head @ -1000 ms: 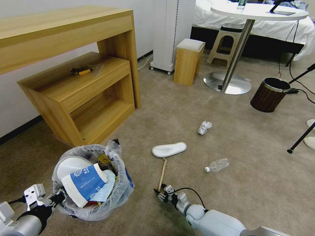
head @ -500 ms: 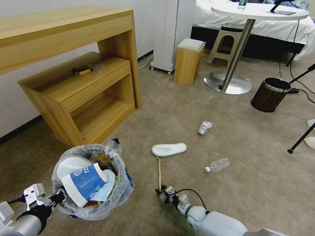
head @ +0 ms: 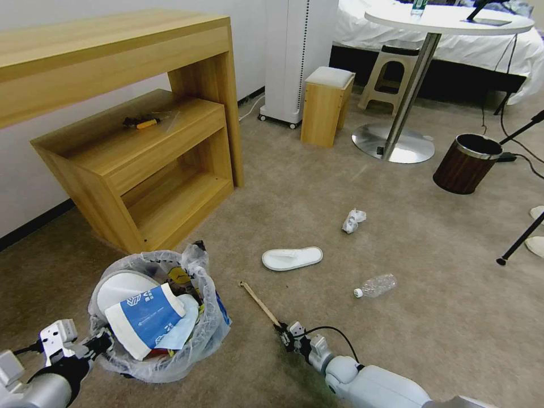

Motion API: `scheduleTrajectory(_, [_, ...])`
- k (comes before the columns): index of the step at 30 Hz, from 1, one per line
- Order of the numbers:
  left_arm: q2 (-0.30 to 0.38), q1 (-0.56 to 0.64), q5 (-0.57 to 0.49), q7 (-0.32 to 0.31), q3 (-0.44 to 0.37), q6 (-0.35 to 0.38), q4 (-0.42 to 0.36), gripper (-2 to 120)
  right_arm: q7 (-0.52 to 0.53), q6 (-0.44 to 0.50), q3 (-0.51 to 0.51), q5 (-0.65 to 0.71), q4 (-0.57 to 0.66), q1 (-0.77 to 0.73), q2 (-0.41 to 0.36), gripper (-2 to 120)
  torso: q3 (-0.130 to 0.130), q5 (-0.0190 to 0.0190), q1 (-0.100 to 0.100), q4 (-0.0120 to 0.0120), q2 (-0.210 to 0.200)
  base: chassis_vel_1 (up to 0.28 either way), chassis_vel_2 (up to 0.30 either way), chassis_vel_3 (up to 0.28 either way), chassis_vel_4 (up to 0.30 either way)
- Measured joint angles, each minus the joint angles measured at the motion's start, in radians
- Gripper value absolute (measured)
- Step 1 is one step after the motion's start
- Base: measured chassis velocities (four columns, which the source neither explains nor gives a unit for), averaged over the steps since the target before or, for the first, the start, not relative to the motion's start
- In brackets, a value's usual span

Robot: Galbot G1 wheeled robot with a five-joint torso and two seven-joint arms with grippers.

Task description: Pick up the trash bin and place the garbage on the floor into it.

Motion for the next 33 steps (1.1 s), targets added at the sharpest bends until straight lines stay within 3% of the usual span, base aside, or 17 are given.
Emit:
scheduleTrajectory(14, [-0.005, 0.001, 0.011, 0.004, 0.005, 0.002, 0.007, 0, -0.005, 0.013, 0.019, -0.015, 0.006, -0.014, -0.022, 8, 0.0, 0.0002, 0.0, 0.0001, 0.0, 0.0, 0.0, 0.0, 0.0])
scheduleTrajectory(23, [-0.031, -0.004, 0.052, 0.017, 0.033, 0.003, 0.022, 0, -0.02, 0.034, 0.074, -0.019, 0.085, -0.046, -0.149, 0, 0.0, -0.0003, 0.0, -0.0003, 0.0, 0.0, 0.0, 0.0, 0.0])
scheduleTrajectory(33, [-0.057, 0.0, 0.085, 0.029, 0.042, 0.004, 0.029, 0, -0.025, 0.06, 0.117, -0.037, 0.134, -0.083, -0.205, 0, 0.0, 0.0001, 0.0, -0.0002, 0.0, 0.0, 0.0, 0.0, 0.0])
